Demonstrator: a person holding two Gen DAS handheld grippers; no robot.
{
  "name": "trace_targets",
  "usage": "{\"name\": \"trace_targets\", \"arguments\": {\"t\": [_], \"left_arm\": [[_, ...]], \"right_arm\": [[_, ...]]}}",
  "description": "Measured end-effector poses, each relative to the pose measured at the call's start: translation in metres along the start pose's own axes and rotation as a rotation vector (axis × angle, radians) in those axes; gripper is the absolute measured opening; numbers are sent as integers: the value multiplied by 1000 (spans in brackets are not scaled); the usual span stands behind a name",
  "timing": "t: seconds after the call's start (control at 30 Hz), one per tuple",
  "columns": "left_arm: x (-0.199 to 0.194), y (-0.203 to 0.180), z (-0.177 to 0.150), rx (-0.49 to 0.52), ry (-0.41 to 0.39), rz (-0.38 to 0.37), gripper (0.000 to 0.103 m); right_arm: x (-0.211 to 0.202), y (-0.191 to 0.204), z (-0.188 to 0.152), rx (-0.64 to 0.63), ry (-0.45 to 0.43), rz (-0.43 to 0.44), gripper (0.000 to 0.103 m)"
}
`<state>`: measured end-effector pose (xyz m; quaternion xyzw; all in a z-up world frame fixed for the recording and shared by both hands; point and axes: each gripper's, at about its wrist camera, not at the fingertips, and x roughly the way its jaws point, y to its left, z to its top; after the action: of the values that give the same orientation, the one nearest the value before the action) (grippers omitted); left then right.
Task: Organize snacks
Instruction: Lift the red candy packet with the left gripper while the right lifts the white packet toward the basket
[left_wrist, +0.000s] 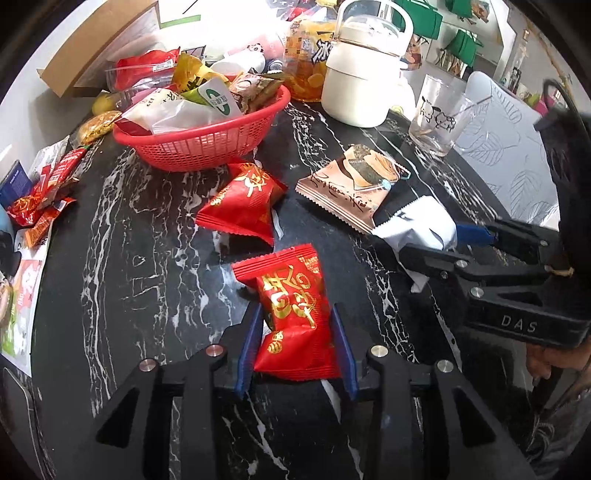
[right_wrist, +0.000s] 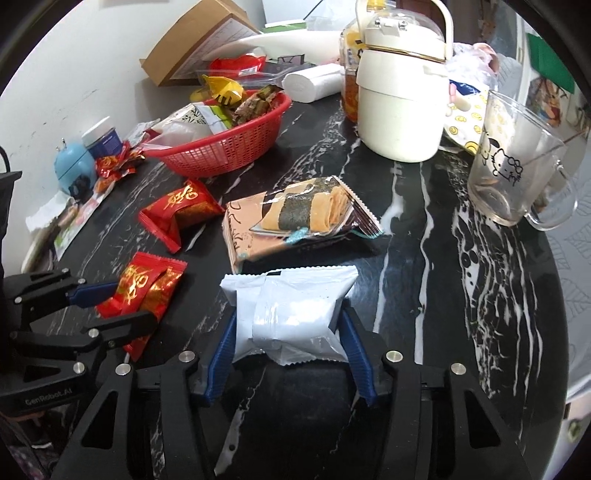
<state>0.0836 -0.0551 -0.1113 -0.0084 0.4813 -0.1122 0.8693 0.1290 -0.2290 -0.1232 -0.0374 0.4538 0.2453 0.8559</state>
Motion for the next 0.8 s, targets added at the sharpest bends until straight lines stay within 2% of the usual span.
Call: {"name": "trace_targets", "arguments": {"t": [0.13,0.33,0.67,0.8], "left_arm": [[-2,4,-2,-15,-8,-2,35],[-7,13,-6,-25,12,-45,33],[-16,6,-19,29,41,-53,34],[-14,2,-18,59,39,-44,34]], "right_arm": [[-5,1,-6,15,-3,-9,53],[-17,9,-23,17,8,-21,53],[-30,28,-43,23,40,10,53],[-27,33,-43,-2,41,-12,56]]}}
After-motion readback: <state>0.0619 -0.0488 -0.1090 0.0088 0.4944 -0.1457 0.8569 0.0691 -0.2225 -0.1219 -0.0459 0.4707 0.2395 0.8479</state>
